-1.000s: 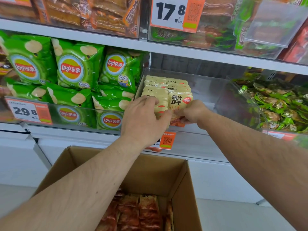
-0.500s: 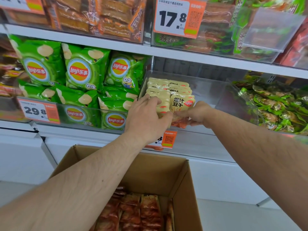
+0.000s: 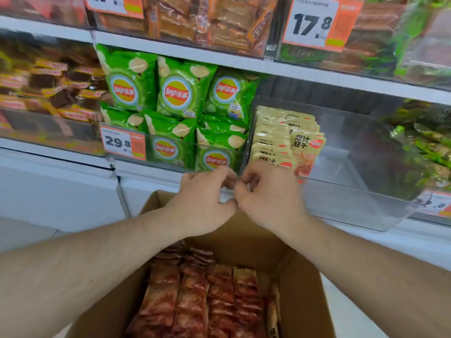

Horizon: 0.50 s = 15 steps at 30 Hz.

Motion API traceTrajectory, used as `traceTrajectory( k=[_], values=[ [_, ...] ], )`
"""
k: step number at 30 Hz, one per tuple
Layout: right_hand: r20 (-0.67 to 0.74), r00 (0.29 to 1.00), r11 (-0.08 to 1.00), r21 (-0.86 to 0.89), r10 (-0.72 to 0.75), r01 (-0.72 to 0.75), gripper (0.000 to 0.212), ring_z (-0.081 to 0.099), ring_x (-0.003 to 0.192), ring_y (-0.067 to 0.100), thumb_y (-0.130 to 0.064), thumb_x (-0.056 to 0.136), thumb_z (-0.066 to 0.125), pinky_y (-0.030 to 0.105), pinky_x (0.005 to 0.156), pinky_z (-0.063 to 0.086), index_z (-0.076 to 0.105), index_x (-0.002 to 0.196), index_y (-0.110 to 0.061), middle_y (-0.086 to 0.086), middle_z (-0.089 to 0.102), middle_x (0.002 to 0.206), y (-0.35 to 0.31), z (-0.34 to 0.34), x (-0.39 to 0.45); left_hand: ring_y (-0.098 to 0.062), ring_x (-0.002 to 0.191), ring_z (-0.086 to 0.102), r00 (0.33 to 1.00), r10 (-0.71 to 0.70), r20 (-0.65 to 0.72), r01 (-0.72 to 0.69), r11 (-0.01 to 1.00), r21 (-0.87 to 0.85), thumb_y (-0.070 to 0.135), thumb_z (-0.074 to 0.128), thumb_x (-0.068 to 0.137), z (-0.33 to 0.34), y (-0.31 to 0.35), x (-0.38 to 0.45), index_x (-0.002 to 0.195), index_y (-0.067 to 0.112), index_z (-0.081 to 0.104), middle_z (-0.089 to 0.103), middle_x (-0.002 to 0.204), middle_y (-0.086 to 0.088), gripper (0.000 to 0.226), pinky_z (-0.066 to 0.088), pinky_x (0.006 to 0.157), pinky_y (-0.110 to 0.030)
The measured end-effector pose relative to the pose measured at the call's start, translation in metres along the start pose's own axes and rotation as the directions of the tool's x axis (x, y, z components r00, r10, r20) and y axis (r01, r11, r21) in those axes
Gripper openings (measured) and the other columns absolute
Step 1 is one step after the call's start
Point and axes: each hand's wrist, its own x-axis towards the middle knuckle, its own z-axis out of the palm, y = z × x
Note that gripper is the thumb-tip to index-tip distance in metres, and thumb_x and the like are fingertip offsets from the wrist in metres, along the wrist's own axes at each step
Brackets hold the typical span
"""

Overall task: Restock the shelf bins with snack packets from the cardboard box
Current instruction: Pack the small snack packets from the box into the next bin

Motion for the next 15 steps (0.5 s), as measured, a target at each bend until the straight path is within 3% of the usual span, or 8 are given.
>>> traceTrajectory(
  k=[4,6,8,10,15],
  values=[
    [0.3,0.944,0.99,-0.04,0.141,-0.135,0.01,0.063,0.08,0.025,-0.027,0.077,0.061,0.032,0.068,0.052,0.055,0.069,-0.026,-0.005,0.061,0.071,0.023,0.082,-0.004,-0.008,0.106,0.057,0.954,-0.22,0.203,0.22,0.975,0.024,0.038,0.062,0.082,-0.009,-0.049,-0.02,0.117,0.032,0.052,0.057,0.1,0.023,0.037,0.042,0.1,-0.033],
    [0.465,0.845,0.964,-0.129,0.265,-0.232,0.004,0.065,0.09,0.021,-0.028,0.078,0.059,0.03,0.076,0.053,0.061,0.074,-0.029,-0.005,0.068,0.086,0.049,0.124,-0.009,-0.007,0.104,0.057,0.913,-0.314,0.259,0.317,0.948,0.032,0.03,0.064,0.087,-0.007,-0.077,-0.026,0.114,0.034,0.05,0.058,0.103,0.021,0.03,0.045,0.094,-0.028],
    [0.571,0.738,0.932,-0.192,0.36,-0.307,0.012,0.066,0.095,0.018,-0.026,0.078,0.058,0.028,0.081,0.053,0.069,0.082,-0.029,-0.005,0.071,0.098,0.078,0.163,-0.021,-0.003,0.098,0.058,0.876,-0.368,0.313,0.378,0.925,0.032,0.027,0.062,0.089,0.0,-0.097,-0.029,0.115,0.033,0.049,0.058,0.102,0.021,0.03,0.046,0.083,-0.02],
    [0.593,0.662,0.883,-0.218,0.458,-0.416,0.018,0.067,0.096,0.018,-0.024,0.079,0.061,0.028,0.082,0.054,0.074,0.091,-0.026,-0.003,0.073,0.101,0.101,0.196,-0.034,0.0,0.092,0.057,0.845,-0.385,0.372,0.397,0.917,0.048,0.027,0.061,0.09,0.009,-0.108,-0.029,0.12,0.029,0.049,0.059,0.103,0.019,0.033,0.043,0.075,-0.016],
    [0.563,0.519,0.711,-0.189,0.644,-0.677,0.035,0.066,0.103,0.022,-0.029,0.077,0.072,0.03,0.091,0.053,0.069,0.112,-0.022,0.003,0.071,0.111,0.134,0.266,-0.059,-0.005,0.095,0.057,0.769,-0.43,0.473,0.414,0.899,0.144,0.028,0.059,0.091,0.023,-0.13,-0.04,0.126,0.028,0.048,0.061,0.111,0.015,0.037,0.042,0.078,-0.019]
  ],
)
